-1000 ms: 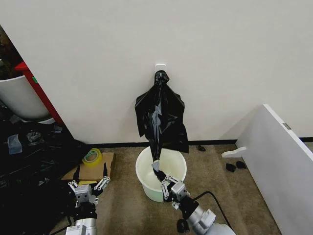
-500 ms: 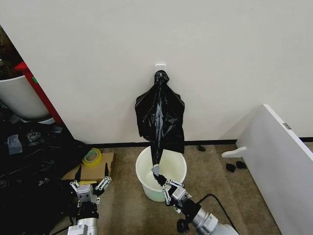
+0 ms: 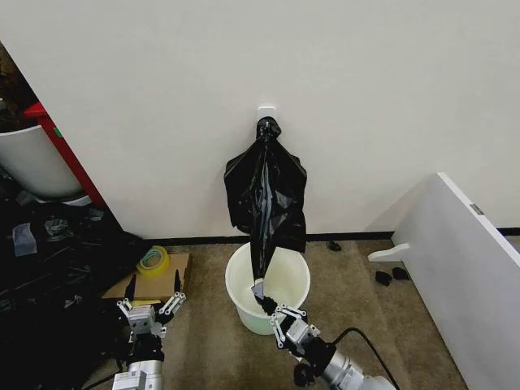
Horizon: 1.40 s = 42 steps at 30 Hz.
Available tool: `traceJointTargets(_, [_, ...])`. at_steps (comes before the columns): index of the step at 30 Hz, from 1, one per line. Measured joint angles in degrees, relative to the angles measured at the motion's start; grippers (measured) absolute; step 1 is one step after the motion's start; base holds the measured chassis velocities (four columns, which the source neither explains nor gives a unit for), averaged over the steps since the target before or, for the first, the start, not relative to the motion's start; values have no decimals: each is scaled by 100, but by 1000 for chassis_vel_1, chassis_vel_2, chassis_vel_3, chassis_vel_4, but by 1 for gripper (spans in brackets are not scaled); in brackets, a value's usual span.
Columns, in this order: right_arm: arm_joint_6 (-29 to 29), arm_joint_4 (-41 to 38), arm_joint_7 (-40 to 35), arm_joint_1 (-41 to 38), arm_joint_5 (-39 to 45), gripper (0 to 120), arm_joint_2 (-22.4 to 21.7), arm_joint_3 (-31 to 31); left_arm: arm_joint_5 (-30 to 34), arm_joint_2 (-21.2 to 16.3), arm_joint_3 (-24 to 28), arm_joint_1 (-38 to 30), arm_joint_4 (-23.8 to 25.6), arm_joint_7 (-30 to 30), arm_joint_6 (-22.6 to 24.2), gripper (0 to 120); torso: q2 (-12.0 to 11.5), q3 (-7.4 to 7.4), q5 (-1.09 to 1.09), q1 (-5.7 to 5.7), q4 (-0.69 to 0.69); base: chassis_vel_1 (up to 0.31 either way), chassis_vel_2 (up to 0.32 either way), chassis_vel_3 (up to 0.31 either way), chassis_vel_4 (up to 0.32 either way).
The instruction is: Place the garbage bag over the trash bin.
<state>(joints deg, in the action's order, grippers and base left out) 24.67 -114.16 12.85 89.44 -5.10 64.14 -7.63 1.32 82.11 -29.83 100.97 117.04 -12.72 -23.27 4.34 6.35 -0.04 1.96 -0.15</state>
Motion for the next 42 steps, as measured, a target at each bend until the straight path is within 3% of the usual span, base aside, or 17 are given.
traceJointTargets(25, [219, 89, 119, 10, -402, 0, 66, -82, 51, -23, 30, -92, -66, 0, 16, 99, 0, 0, 0, 1, 0, 0, 0, 0, 0])
traceJointTargets(30, [-5, 92, -177, -149, -435, 0, 183, -63, 104, -38, 93, -123, -59, -1, 72, 99, 0, 0, 0, 1, 1, 0, 0, 0, 0])
traceJointTargets(37, [-680, 162, -1013, -550, -500, 0, 414, -37, 287, -485, 218, -474, -73, 15, 212, 99, 0, 0, -1, 1, 0, 0, 0, 0, 0])
traceJointTargets(42, [-869, 285, -1249, -822, -977, 0, 608, -75, 826, -1149, 471, -938, 157, 137, 565, 99, 0, 1, 0, 1, 1, 0, 0, 0, 0])
